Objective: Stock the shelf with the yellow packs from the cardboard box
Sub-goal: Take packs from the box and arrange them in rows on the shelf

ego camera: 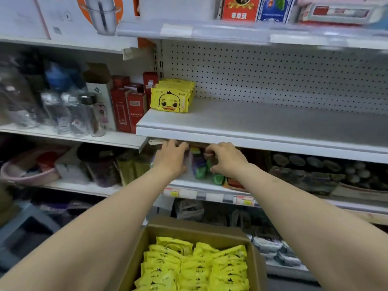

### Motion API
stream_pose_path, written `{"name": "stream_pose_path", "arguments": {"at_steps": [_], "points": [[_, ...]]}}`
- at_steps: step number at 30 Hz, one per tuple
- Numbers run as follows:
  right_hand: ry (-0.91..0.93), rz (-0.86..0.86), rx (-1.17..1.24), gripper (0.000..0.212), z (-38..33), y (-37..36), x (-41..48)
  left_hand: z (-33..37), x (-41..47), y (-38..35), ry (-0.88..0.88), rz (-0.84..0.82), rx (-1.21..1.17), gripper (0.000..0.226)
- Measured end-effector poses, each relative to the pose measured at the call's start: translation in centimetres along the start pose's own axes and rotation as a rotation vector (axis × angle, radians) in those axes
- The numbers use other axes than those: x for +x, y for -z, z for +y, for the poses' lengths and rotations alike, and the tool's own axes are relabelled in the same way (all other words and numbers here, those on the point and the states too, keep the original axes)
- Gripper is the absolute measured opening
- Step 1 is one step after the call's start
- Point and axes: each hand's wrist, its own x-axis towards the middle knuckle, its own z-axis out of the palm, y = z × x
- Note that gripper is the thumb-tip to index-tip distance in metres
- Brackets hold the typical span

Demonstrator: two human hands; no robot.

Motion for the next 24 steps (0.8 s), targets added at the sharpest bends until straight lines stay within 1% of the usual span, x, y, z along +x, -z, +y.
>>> {"name": "stream_pose_path", "arguments": {"at_steps": [4, 10, 12, 16, 18, 20, 24], "points": [[0.013, -0.096, -0.035, 0.065, 0.4, -3.7, -2.7, 0.1, -3.7, -3.6, 0.034, -0.089, 0.026, 0.067], [0.012, -0.217, -0.011, 0.066, -0.1, -9.7, -5.8, -2.1, -8.7, -9.2, 0.059, -0.233, 0.019, 0.062], [0.004, -0.266, 0.016, 0.065, -0.3, -12.1, -6.7, -3.2, -10.2, -11.3, 0.079, -0.308, 0.020, 0.064], [-0.022, -0.406, 0.044, 0.063, -1.2, -17.2, -8.3, -5.8, -12.8, -15.5, 0.111, -0.463, -0.005, 0.075], [-0.038, -0.469, 0.045, 0.063, -1.6, -19.6, -9.0, -7.3, -14.0, -17.7, 0.107, -0.515, 0.013, 0.077], [-0.042, -0.535, 0.047, 0.061, -1.9, -21.9, -9.7, -8.6, -15.1, -19.7, 0.105, -0.592, 0.002, 0.075], [-0.102, -0.670, 0.135, 0.054, -2.4, -26.2, -10.8, -10.9, -17.2, -23.2, 0.136, -0.826, -0.096, 0.065]]}}
